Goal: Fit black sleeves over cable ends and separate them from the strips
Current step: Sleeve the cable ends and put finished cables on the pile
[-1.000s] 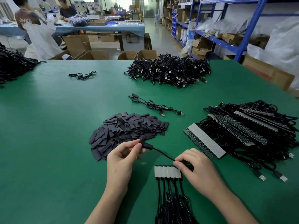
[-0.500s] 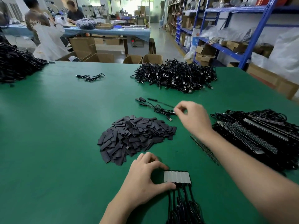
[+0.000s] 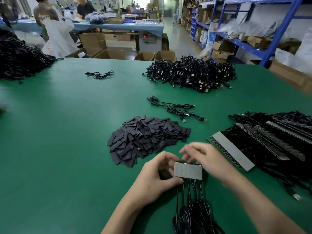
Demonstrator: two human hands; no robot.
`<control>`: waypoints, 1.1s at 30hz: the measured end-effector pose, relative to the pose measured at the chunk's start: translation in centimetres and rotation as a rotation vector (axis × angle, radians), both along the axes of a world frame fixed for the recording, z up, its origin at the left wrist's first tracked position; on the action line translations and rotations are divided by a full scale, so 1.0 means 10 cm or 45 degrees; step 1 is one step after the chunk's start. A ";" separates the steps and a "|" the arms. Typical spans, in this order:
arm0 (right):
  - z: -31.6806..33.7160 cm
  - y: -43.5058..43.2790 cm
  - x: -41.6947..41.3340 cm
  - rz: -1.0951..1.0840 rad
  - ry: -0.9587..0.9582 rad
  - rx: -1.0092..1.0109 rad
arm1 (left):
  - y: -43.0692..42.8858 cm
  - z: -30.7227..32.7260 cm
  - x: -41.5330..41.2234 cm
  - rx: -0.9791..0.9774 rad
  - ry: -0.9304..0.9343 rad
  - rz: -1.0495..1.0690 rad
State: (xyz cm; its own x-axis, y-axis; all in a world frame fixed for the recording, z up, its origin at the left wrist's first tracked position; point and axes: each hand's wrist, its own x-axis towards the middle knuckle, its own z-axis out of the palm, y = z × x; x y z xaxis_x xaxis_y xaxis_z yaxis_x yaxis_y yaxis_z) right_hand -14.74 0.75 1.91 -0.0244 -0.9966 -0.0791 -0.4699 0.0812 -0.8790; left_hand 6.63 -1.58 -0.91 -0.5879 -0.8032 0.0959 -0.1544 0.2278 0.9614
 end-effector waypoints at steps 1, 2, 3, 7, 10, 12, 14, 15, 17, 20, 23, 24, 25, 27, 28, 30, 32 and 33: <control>-0.08 0.15 -0.01 -0.012 -0.076 0.013 | 0.00 0.00 -0.01 0.017 0.031 0.003; -0.13 0.26 -0.01 -0.031 -0.139 0.012 | 0.01 0.01 -0.02 0.030 0.053 0.006; -0.17 0.34 -0.01 -0.047 -0.192 0.013 | 0.02 0.00 -0.04 0.038 0.068 0.007; -0.26 0.45 0.07 -0.097 -0.354 -0.016 | 0.08 -0.01 -0.09 0.057 0.126 -0.032; -0.27 0.48 0.07 -0.146 -0.388 -0.059 | 0.13 0.00 -0.11 0.112 0.171 -0.002; -0.27 0.51 0.05 -0.140 -0.380 -0.042 | 0.14 0.00 -0.14 0.018 0.083 0.101; -0.26 0.53 0.06 -0.130 -0.410 -0.024 | 0.15 0.00 -0.17 -0.103 -0.013 0.134; -0.26 0.54 0.07 -0.129 -0.440 -0.016 | 0.15 -0.01 -0.19 -0.141 -0.040 0.135; -0.26 0.54 0.11 -0.109 -0.496 0.006 | 0.16 -0.02 -0.21 -0.189 -0.059 0.141; -0.25 0.54 0.16 -0.057 -0.508 0.045 | 0.16 -0.05 -0.20 -0.234 -0.045 0.145; -0.23 0.55 0.16 -0.027 -0.564 0.082 | 0.17 -0.06 -0.21 -0.187 -0.039 0.109; -0.22 0.55 0.17 -0.025 -0.588 0.085 | 0.17 -0.06 -0.22 -0.172 -0.041 0.096; -0.22 0.55 0.17 -0.026 -0.603 0.080 | 0.17 -0.06 -0.23 -0.165 -0.041 0.082; -0.23 0.55 0.19 -0.026 -0.632 0.062 | 0.18 -0.06 -0.24 -0.137 -0.026 0.030; -0.24 0.55 0.20 -0.027 -0.641 0.058 | 0.19 -0.05 -0.24 -0.112 -0.017 0.002; -0.25 0.55 0.23 -0.031 -0.658 0.052 | 0.20 -0.02 -0.24 -0.077 0.015 -0.009; -0.25 0.55 0.24 -0.023 -0.698 0.045 | 0.22 0.02 -0.25 -0.032 0.065 -0.001; -0.24 0.55 0.23 -0.012 -0.723 0.042 | 0.23 0.03 -0.25 -0.004 0.085 -0.010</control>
State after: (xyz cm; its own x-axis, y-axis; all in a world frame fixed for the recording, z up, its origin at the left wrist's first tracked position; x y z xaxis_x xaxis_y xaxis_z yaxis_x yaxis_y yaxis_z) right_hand -12.39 6.25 -0.48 0.0224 -0.9933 -0.1137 0.0768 0.1150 -0.9904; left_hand 4.09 0.74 -0.61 -0.5864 -0.7982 0.1379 -0.0878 0.2318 0.9688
